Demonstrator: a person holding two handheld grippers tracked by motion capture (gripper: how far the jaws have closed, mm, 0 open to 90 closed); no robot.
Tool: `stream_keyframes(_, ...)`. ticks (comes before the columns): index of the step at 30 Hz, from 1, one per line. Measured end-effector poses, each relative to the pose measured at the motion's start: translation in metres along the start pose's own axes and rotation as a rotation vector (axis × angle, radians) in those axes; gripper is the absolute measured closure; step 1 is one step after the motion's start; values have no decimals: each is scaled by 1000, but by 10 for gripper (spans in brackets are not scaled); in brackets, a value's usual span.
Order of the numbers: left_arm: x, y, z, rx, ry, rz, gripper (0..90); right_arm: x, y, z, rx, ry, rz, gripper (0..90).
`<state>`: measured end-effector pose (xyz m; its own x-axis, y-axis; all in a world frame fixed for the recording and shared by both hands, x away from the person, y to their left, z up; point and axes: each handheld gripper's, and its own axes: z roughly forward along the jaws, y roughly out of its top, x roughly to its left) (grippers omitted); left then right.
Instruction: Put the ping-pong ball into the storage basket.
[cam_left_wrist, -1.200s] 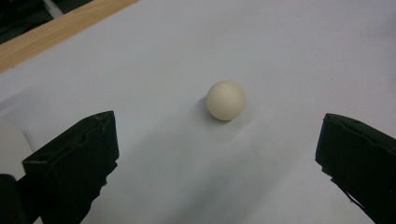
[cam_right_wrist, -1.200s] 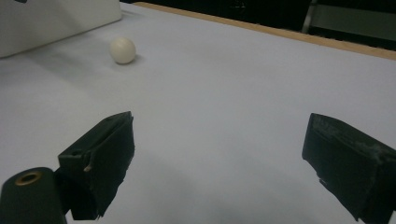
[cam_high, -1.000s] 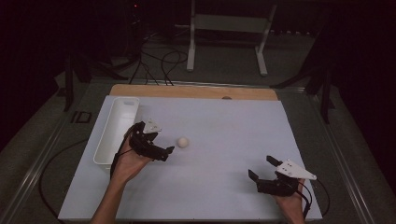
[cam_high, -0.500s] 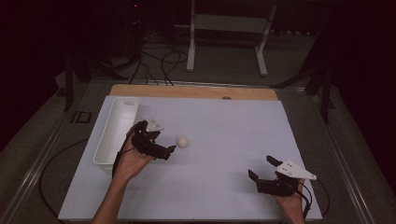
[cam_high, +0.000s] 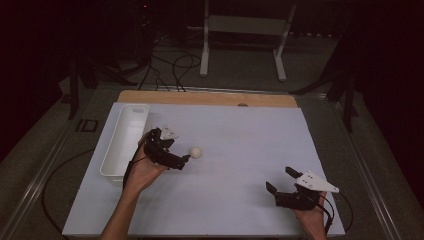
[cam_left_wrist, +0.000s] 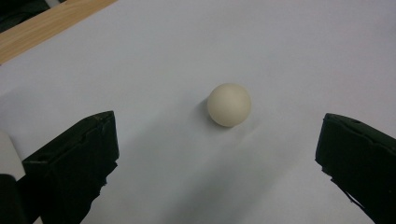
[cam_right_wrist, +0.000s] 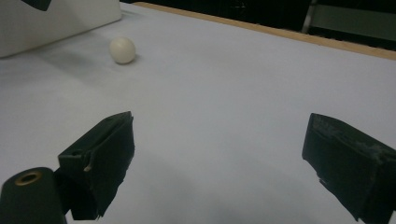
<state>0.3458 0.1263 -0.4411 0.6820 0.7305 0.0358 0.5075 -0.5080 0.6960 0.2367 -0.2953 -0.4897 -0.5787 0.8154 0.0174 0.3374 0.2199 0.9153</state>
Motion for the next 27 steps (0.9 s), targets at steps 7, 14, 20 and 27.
stream_keyframes(7, -1, 0, 6, 13, -1, 0, 0, 0, 0, 1, 1, 1, -2, 88)
stream_keyframes(14, -2, 1, 10, 22, -5, 1, 0, 0, 0, 0, 1, 3, -3, 87)
stream_keyframes(20, -2, 2, 13, 28, -8, -1, 0, 0, 0, 1, 3, 3, -4, 88)
stream_keyframes(27, -1, 3, 16, 31, -7, -5, 0, 0, 0, 1, 3, 3, -4, 88)
